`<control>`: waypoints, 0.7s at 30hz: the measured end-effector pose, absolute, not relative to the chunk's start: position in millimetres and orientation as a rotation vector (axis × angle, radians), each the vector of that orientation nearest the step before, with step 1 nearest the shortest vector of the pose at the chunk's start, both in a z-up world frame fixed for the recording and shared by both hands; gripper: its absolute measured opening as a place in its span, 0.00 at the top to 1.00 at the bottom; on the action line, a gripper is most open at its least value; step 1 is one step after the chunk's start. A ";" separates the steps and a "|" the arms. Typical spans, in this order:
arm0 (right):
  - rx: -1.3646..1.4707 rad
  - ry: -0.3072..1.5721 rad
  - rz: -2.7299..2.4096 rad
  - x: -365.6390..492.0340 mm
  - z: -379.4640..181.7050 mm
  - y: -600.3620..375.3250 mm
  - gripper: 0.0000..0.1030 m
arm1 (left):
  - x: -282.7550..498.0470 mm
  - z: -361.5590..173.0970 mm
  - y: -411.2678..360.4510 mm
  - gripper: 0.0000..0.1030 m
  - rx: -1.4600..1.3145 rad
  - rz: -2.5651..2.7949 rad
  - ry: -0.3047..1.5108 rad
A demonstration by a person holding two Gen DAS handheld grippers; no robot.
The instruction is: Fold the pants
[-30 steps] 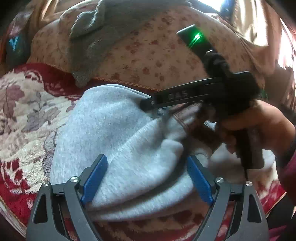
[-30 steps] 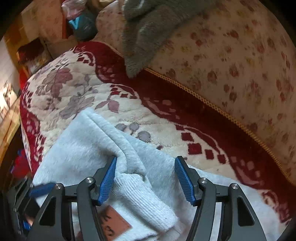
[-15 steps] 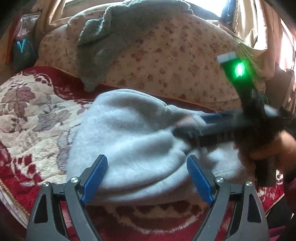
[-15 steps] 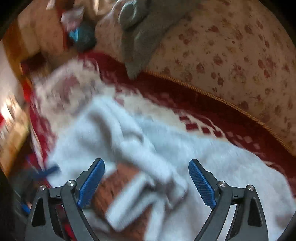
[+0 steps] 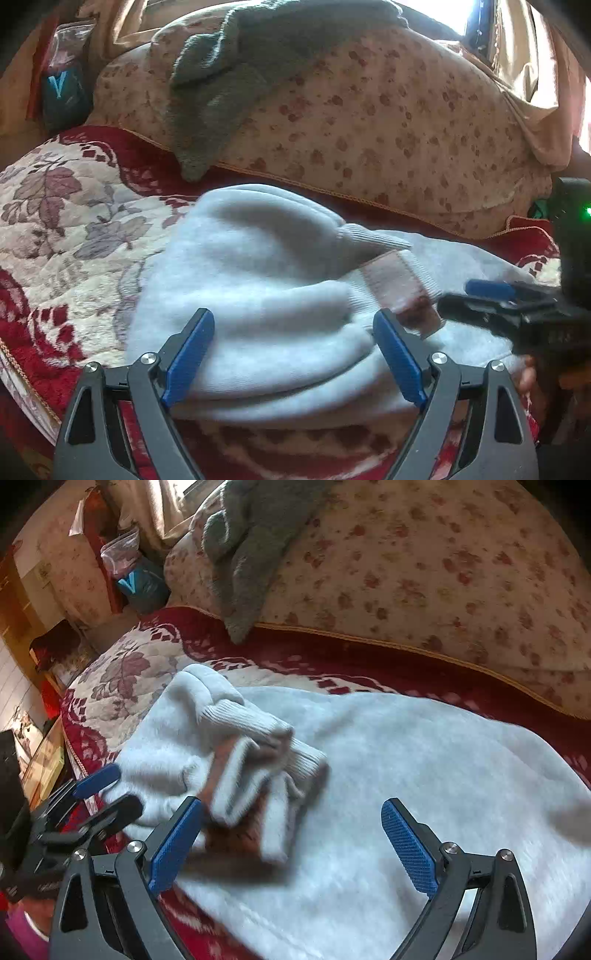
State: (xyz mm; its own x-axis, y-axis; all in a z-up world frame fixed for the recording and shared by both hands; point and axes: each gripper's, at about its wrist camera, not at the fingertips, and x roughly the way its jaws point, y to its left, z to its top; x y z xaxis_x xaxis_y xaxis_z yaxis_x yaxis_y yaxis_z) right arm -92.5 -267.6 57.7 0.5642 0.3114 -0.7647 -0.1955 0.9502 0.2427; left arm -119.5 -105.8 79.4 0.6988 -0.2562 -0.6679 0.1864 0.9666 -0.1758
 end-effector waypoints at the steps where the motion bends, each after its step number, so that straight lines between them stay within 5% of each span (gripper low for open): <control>1: 0.140 0.928 0.286 -94.3 58.1 -272.2 0.04 | -119.7 80.4 -111.0 0.15 -0.095 -0.253 0.755; 21: 0.276 0.851 0.118 -193.9 84.4 -391.1 0.03 | -121.2 97.2 -207.4 0.14 -0.068 -0.417 0.766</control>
State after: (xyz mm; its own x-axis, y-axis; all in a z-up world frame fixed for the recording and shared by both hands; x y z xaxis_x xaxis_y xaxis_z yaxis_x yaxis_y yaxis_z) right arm -193.9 -391.1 84.4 0.6554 0.2121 -0.7249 0.0074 0.9579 0.2870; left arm -121.2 -207.4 97.2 0.6431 -0.3899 -0.6590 0.3410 0.9164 -0.2094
